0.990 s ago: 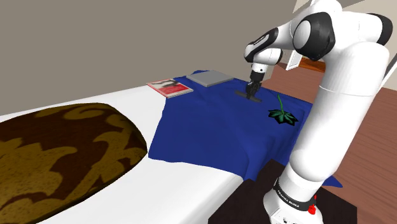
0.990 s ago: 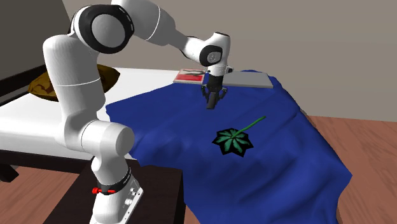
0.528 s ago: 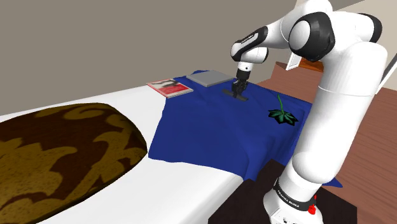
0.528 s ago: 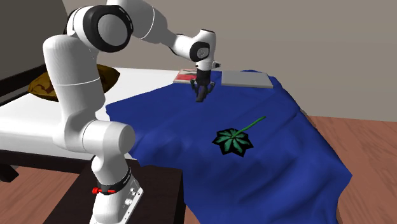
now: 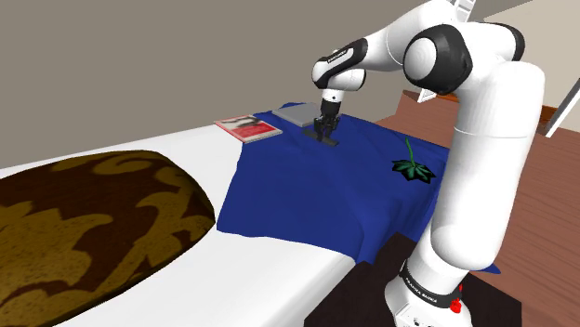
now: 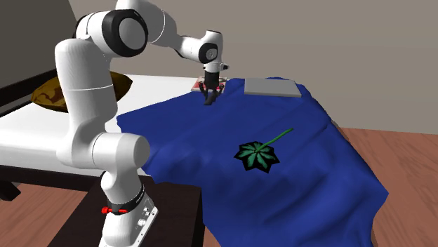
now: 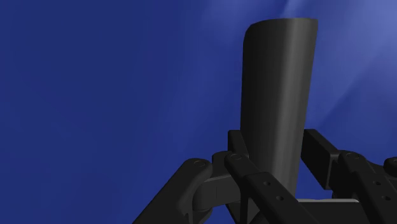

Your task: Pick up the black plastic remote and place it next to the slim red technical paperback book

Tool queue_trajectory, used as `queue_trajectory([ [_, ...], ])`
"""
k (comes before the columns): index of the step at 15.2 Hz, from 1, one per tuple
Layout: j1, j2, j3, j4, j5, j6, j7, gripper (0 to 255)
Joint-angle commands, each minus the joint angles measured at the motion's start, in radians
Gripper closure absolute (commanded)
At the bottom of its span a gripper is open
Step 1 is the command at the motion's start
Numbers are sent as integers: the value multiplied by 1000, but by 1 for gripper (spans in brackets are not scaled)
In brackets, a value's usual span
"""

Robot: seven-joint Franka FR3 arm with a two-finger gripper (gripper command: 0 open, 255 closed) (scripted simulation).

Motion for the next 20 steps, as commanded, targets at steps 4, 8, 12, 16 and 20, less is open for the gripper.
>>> queue_trajectory([
  [4,47,79,46,108,32,-28,94,255],
  [8,74,154,78,217,57,-59,159,255],
  [12,93,244,109,351,80,-102,224,255],
  [16,102,351,137,522,102,-160,290,255],
  [20,98,488,167,751,123,-244,362,255],
])
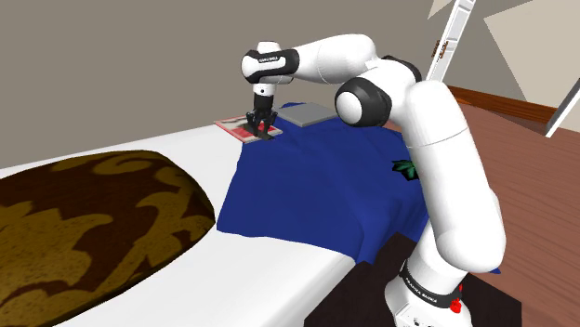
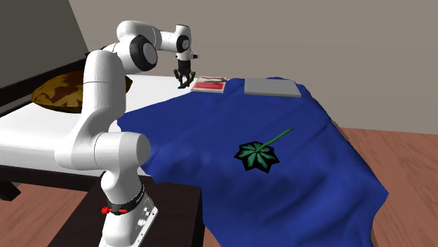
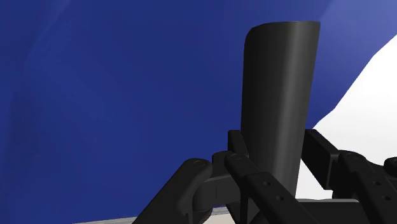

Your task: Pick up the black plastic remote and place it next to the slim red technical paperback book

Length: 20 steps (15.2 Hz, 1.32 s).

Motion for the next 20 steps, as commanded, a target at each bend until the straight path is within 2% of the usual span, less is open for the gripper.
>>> queue_trajectory([
  [1,-4,40,8,55,7,-12,15,255],
  [14,6,80,20,-55,27,133,-11,255],
  [20,6,84,20,-60,28,140,-12,255],
])
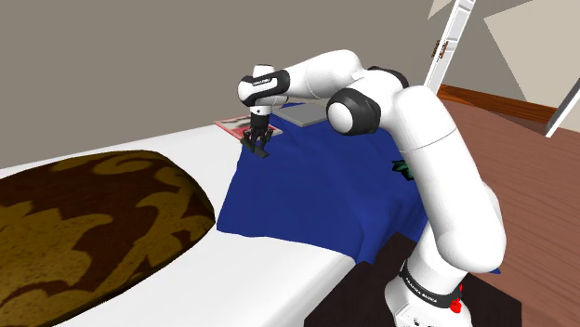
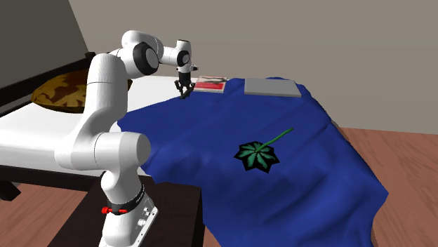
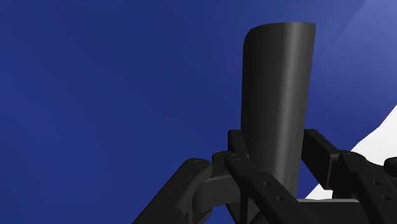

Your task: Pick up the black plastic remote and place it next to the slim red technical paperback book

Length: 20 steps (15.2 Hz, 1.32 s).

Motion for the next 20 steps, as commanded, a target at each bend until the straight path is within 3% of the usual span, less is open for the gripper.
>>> queue_trajectory([
  [1,0,0,0,0,0,0,0,255],
  [2,0,0,0,0,0,0,0,255],
  [3,0,0,0,-1,0,1,0,0],
  [8,0,0,0,0,0,0,0,0],
  [12,-10,-33,-11,73,-15,-103,13,0],
  [20,-10,-33,-11,73,-15,-103,13,0],
])
